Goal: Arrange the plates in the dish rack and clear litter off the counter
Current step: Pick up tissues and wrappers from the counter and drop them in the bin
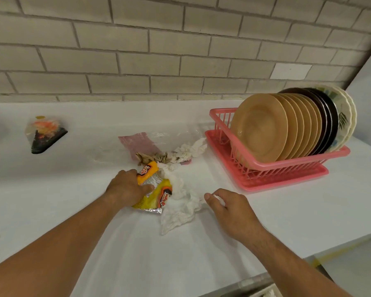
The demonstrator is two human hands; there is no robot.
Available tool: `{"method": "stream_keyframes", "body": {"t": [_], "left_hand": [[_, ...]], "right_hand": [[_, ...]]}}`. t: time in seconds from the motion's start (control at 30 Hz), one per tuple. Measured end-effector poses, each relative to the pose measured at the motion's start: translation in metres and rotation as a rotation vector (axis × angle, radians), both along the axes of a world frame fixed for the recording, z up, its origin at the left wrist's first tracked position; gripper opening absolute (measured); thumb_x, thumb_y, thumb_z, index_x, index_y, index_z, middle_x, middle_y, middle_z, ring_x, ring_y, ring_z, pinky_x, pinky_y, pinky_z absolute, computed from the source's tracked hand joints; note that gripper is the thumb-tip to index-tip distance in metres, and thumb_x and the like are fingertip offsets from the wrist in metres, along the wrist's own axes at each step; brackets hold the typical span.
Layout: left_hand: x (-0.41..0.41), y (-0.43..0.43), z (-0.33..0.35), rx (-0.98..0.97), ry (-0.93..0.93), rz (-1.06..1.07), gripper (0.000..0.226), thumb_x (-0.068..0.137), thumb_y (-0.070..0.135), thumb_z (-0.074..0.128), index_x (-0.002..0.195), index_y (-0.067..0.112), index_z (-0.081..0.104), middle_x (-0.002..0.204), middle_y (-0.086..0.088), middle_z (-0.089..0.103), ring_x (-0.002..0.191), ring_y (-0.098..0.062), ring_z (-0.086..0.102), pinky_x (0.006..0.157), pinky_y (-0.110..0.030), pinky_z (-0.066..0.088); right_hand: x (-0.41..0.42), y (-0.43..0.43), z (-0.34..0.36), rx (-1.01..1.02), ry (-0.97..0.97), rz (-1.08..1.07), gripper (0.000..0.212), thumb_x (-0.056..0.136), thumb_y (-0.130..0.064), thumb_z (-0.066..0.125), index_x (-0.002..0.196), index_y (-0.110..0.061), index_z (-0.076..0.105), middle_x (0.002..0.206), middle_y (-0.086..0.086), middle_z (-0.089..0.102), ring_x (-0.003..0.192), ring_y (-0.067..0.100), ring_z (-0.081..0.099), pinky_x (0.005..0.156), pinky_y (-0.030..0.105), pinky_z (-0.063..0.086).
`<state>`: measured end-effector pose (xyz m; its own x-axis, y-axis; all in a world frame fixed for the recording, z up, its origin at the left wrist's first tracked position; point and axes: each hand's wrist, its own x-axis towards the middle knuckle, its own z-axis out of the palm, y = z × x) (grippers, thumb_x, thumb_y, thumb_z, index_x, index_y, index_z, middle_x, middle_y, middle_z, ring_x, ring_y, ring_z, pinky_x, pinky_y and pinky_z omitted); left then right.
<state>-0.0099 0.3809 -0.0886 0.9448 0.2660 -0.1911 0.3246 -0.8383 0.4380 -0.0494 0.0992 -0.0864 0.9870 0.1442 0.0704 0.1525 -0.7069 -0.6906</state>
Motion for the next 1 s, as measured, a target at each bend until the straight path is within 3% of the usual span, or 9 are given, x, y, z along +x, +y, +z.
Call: {"method": "stream_keyframes", "body": {"t": [0.2, 0.37, 0.47, 0.57, 0.7, 0.77, 0.83, 0.9, 1.0], "left_hand": [[0.0, -0.006, 0.04, -0.113, -0.092, -0.029, 0.014, 0.086, 0.02, 0.055, 0.097, 0.013, 0.057, 0.097, -0.013, 0.063, 0.082, -0.029, 0.062, 0.062, -0.03, 0.051], [-0.002, -0.017, 0.074, 0.103, -0.201, -0.174, 0.025, 0.09, 0.011, 0.044, 0.115, 0.012, 0.044, 0.094, -0.012, 0.053, 0.078, -0.028, 0.051, 0.056, -0.03, 0.036], [-0.004, -0.022, 0.082, 0.183, -0.301, -0.203, 0.047, 0.089, 0.005, 0.046, 0.134, 0.018, 0.044, 0.115, -0.015, 0.057, 0.093, -0.034, 0.056, 0.071, -0.036, 0.049], [-0.006, -0.028, 0.087, 0.162, -0.444, -0.163, 0.046, 0.087, 0.001, 0.045, 0.128, 0.018, 0.054, 0.111, -0.016, 0.058, 0.096, -0.035, 0.055, 0.073, -0.038, 0.05], [-0.013, -0.043, 0.096, 0.088, -0.531, -0.075, 0.024, 0.09, 0.021, 0.048, 0.11, 0.013, 0.06, 0.099, -0.013, 0.059, 0.081, -0.025, 0.048, 0.06, -0.033, 0.042], [-0.021, -0.058, 0.101, 0.084, -0.452, -0.048, 0.042, 0.082, 0.05, 0.063, 0.102, 0.015, 0.051, 0.097, -0.008, 0.051, 0.082, -0.024, 0.049, 0.062, -0.033, 0.039], [-0.033, -0.078, 0.106, 0.1, -0.364, -0.053, 0.065, 0.064, 0.058, 0.078, 0.104, 0.019, 0.043, 0.098, -0.003, 0.042, 0.083, -0.022, 0.05, 0.062, -0.033, 0.041], [-0.045, -0.103, 0.107, 0.137, -0.373, -0.074, 0.065, 0.065, 0.037, 0.083, 0.114, 0.016, 0.045, 0.099, -0.002, 0.04, 0.085, -0.023, 0.05, 0.063, -0.033, 0.042], [-0.062, -0.15, 0.106, 0.156, -0.488, -0.137, 0.038, 0.076, 0.006, 0.067, 0.11, 0.014, 0.054, 0.095, -0.004, 0.049, 0.088, -0.024, 0.049, 0.068, -0.033, 0.043]], "right_hand": [[-0.007, 0.009, 0.001, -0.004, 0.023, -0.026, 0.036, 0.09, -0.057, 0.048, 0.078, -0.027, 0.063, 0.069, -0.007, 0.064, 0.065, 0.007, 0.058, 0.062, 0.024, 0.047], [-0.016, 0.01, 0.002, -0.006, 0.034, -0.03, 0.032, 0.091, -0.057, 0.047, 0.086, -0.03, 0.064, 0.076, -0.008, 0.068, 0.07, 0.006, 0.061, 0.067, 0.025, 0.05], [-0.024, -0.001, 0.003, 0.008, 0.048, -0.052, 0.031, 0.09, -0.059, 0.047, 0.087, -0.032, 0.064, 0.079, -0.01, 0.068, 0.072, 0.004, 0.062, 0.068, 0.023, 0.051], [-0.03, -0.017, 0.008, 0.019, 0.064, -0.068, 0.032, 0.09, -0.059, 0.047, 0.085, -0.031, 0.063, 0.08, -0.009, 0.068, 0.073, 0.005, 0.062, 0.067, 0.021, 0.05], [-0.034, -0.037, 0.016, 0.046, 0.083, -0.063, 0.031, 0.091, -0.057, 0.047, 0.087, -0.03, 0.062, 0.083, -0.008, 0.068, 0.076, 0.006, 0.063, 0.067, 0.02, 0.05], [-0.034, -0.048, 0.02, 0.055, 0.088, -0.046, 0.03, 0.09, -0.056, 0.049, 0.084, -0.029, 0.061, 0.082, -0.008, 0.067, 0.075, 0.006, 0.062, 0.063, 0.021, 0.049], [-0.035, -0.064, 0.023, 0.056, 0.088, -0.028, 0.028, 0.09, -0.053, 0.051, 0.083, -0.027, 0.06, 0.08, -0.008, 0.064, 0.073, 0.007, 0.059, 0.058, 0.02, 0.043], [-0.037, -0.087, 0.024, 0.038, 0.093, -0.003, 0.022, 0.089, -0.048, 0.054, 0.087, -0.027, 0.058, 0.082, -0.009, 0.062, 0.072, 0.007, 0.057, 0.057, 0.019, 0.04], [-0.043, -0.13, 0.025, 0.025, 0.137, 0.021, 0.015, 0.088, -0.036, 0.054, 0.101, -0.03, 0.054, 0.087, -0.01, 0.058, 0.072, 0.006, 0.057, 0.055, 0.017, 0.039]]}}
